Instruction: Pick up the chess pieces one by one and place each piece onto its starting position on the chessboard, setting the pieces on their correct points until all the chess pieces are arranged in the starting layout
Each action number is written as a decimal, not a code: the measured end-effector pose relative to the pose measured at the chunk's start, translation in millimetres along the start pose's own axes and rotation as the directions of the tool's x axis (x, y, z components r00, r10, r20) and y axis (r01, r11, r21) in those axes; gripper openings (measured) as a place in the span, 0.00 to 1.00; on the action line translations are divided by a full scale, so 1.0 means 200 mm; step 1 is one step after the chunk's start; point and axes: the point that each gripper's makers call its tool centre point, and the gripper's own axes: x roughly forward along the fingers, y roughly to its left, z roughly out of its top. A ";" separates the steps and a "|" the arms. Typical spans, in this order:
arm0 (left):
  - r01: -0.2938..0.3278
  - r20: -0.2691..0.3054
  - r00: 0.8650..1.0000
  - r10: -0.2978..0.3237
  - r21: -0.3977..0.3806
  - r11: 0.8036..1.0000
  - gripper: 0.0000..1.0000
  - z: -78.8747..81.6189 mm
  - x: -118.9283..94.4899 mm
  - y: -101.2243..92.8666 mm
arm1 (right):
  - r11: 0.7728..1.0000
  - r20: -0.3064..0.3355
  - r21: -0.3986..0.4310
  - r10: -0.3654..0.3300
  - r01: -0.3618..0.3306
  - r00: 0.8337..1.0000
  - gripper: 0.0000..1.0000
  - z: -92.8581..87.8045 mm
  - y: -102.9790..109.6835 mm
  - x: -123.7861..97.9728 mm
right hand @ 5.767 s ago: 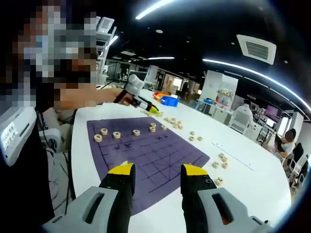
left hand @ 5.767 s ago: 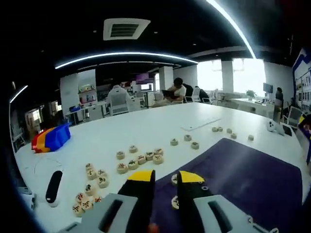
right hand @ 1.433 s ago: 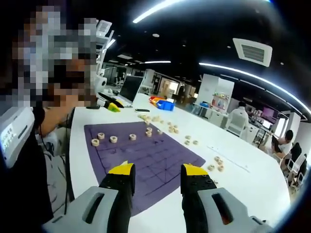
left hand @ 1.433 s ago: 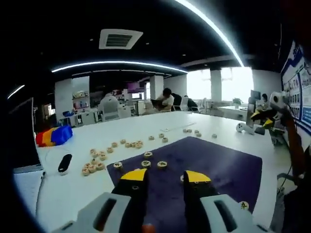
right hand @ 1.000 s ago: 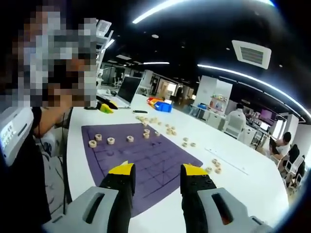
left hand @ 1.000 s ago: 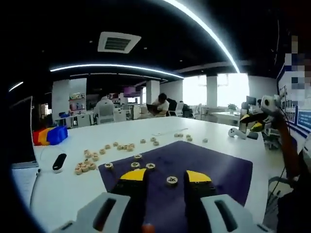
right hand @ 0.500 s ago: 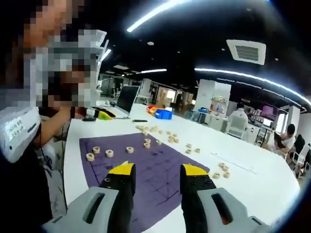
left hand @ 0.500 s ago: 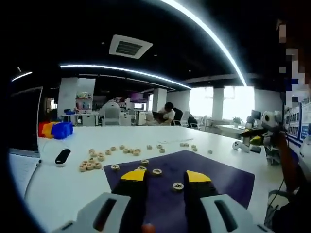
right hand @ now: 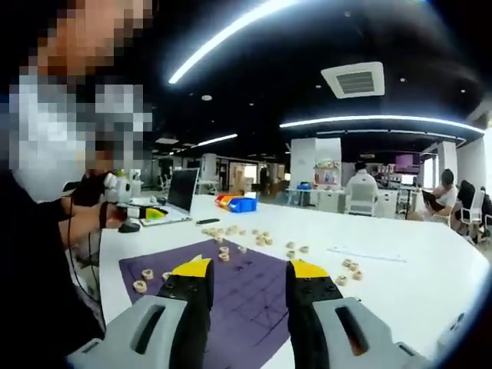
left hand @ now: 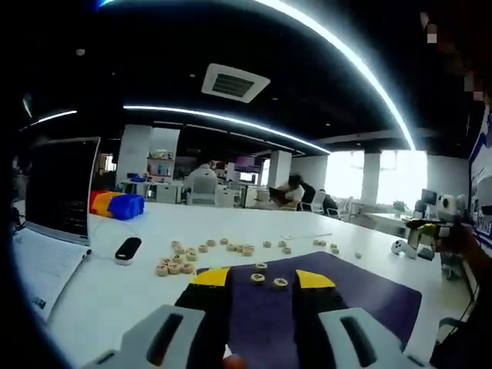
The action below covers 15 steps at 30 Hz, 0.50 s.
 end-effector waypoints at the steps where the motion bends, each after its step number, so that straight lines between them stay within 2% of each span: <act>1: -0.008 0.000 1.000 0.008 0.000 1.000 0.32 0.01 0.01 0.02 | 1.000 -0.008 0.006 0.004 -0.004 1.000 0.38 -0.01 0.01 0.01; 4: -0.036 -0.023 0.999 0.037 0.006 0.999 0.32 0.04 0.06 0.09 | 1.000 -0.034 0.001 0.012 -0.012 0.999 0.38 -0.03 0.02 0.04; 6: -0.082 -0.103 0.991 0.080 -0.016 0.996 0.32 0.00 0.11 0.17 | 1.000 -0.038 0.000 0.013 -0.013 0.999 0.38 -0.02 0.02 0.06; 7: -0.093 -0.127 0.988 0.092 0.000 0.996 0.32 -0.01 0.13 0.19 | 1.000 -0.038 -0.001 0.015 -0.015 0.999 0.38 -0.01 0.02 0.06; 10: -0.079 -0.177 0.981 0.084 0.031 0.996 0.32 -0.02 0.23 0.24 | 1.000 -0.046 -0.015 0.009 -0.010 0.999 0.38 0.01 0.01 0.08; 13: -0.071 -0.242 0.966 0.089 0.084 0.994 0.31 -0.05 0.35 0.29 | 0.999 -0.066 -0.040 0.008 -0.011 0.998 0.38 0.01 0.00 0.09; 15: -0.063 -0.255 0.963 0.086 0.096 0.993 0.30 -0.05 0.43 0.33 | 0.999 -0.078 -0.054 0.004 -0.008 0.997 0.38 0.01 -0.01 0.10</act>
